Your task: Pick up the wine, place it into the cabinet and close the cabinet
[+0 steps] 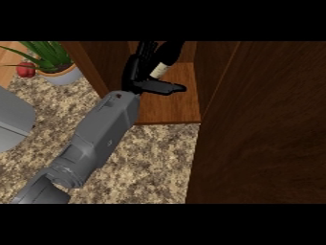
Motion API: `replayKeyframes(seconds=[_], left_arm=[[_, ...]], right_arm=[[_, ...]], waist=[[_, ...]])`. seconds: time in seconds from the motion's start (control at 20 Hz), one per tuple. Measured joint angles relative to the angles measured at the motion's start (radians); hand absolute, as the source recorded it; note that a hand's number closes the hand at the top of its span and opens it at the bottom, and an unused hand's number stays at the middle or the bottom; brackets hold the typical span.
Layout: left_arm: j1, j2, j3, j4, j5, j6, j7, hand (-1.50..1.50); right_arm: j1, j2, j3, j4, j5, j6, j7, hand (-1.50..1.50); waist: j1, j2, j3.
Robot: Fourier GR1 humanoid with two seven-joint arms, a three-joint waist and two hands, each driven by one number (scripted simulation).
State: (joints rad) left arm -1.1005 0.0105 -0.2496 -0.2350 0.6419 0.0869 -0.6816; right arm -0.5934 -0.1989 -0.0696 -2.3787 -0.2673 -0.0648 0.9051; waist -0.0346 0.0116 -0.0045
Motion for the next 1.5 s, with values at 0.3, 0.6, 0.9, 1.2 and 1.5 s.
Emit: replayKeyframes(seconds=[0.3,0.6,0.9,1.2,1.5], left_arm=[[0.05,0.0,-0.023,-0.141,-0.029,0.021,0.056,-1.5],[0.132,-0.006,-0.11,-0.399,-0.06,0.098,0.165,-1.5],[0.279,-0.009,-0.229,-0.718,-0.07,0.252,0.29,-1.5],[0.431,0.013,-0.368,-1.012,-0.089,0.472,0.373,-1.5],[0.597,0.013,-0.481,-1.239,-0.124,0.621,0.389,-1.5]], right_arm=[[0.023,-0.016,0.001,-0.01,0.017,-0.017,0.019,-1.5],[0.045,-0.02,0.015,-0.017,0.026,-0.027,0.02,-1.5],[0.029,-0.035,0.014,-0.02,0.03,-0.035,0.028,-1.5],[0.013,-0.044,0.013,-0.017,0.032,-0.036,0.027,-1.5],[-0.005,-0.039,0.046,-0.018,0.055,-0.057,0.034,-1.5]], waist=[[0.032,-0.015,0.002],[0.049,-0.026,0.004],[0.049,-0.027,0.004],[0.046,-0.022,0.005],[0.044,-0.018,0.005]])
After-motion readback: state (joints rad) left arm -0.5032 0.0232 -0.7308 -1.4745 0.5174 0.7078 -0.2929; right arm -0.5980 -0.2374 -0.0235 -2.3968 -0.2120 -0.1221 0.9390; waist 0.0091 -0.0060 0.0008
